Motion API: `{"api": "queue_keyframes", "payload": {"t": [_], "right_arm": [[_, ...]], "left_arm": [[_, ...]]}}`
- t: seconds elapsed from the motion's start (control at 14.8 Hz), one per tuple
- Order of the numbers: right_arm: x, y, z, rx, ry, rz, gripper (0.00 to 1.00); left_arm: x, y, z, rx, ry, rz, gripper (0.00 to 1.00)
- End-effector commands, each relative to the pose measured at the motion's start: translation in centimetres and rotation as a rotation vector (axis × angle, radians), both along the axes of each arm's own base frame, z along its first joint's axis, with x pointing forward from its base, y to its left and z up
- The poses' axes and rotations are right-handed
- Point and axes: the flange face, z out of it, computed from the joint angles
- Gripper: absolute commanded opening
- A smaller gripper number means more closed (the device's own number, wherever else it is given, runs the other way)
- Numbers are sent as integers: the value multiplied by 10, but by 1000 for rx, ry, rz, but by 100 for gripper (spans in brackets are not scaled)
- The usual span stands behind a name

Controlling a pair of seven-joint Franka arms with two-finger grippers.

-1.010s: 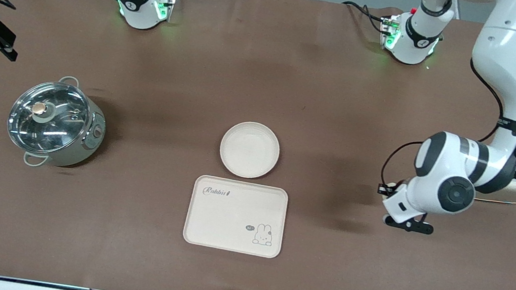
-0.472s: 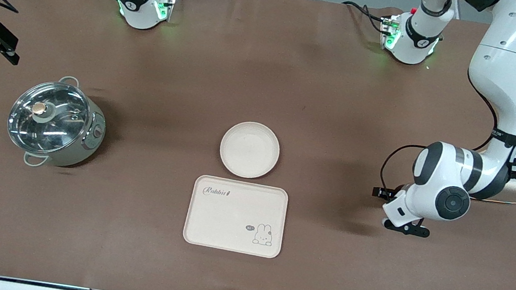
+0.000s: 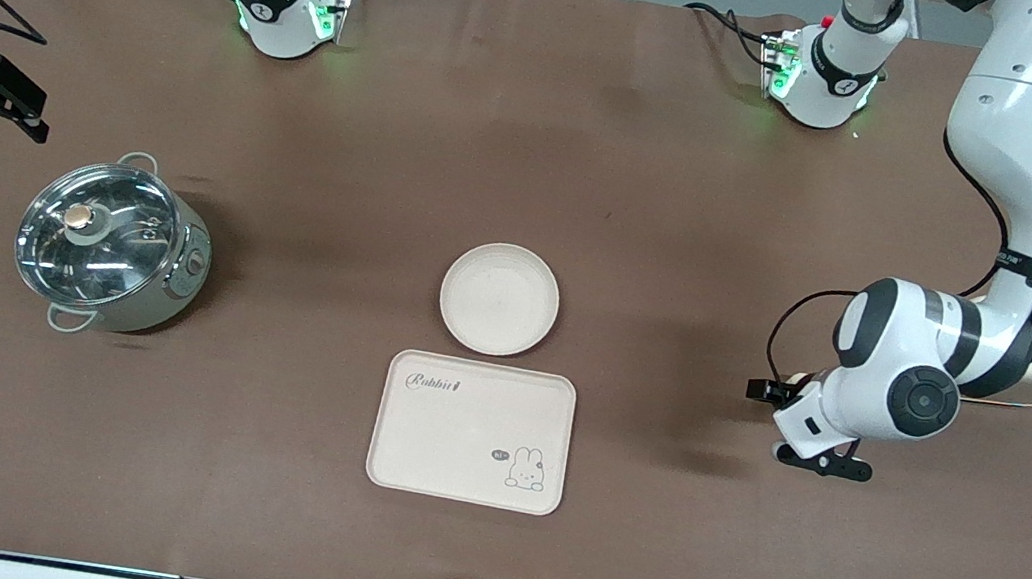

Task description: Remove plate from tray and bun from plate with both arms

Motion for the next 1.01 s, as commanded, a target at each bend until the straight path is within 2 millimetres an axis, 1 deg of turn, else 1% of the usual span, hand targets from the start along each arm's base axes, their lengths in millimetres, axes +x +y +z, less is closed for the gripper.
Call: {"api": "queue_keyframes", "payload": {"t": [0.0, 0.13, 0.27, 0.34, 0.4, 0.54, 0.61, 0.67, 0.74, 0.94], "right_arm": [[2, 3, 2, -10, 2, 13, 100], [6, 16, -6, -11, 17, 35, 100], [5, 16, -5, -11, 22, 32, 100], [3, 14, -5, -9, 25, 29, 100], [1, 12, -8, -7, 40, 25, 100], [-4, 3, -7, 31, 46, 7, 100], [-10, -11, -2, 67, 36, -19, 100], [-14, -17, -2, 84, 36, -28, 100], [-18, -17, 3, 87, 32, -28, 100], [-22, -16, 11, 83, 34, -31, 100]], "left_arm": [[5, 3, 90, 9, -46, 0, 100], [0, 5, 157, 14, -88, 1, 100], [-14, 8, 218, 17, -154, 4, 100], [-21, 11, 242, 19, -182, 7, 100], [-30, 12, 265, 20, -203, 10, 100], [-49, 14, 300, 20, -214, 14, 100], [-58, 17, 312, 25, -206, 15, 100], [-66, 24, 321, 31, -184, 24, 100], [-77, 35, 337, 34, -188, 41, 100], [-109, 44, 374, 36, -196, 58, 100]]}}
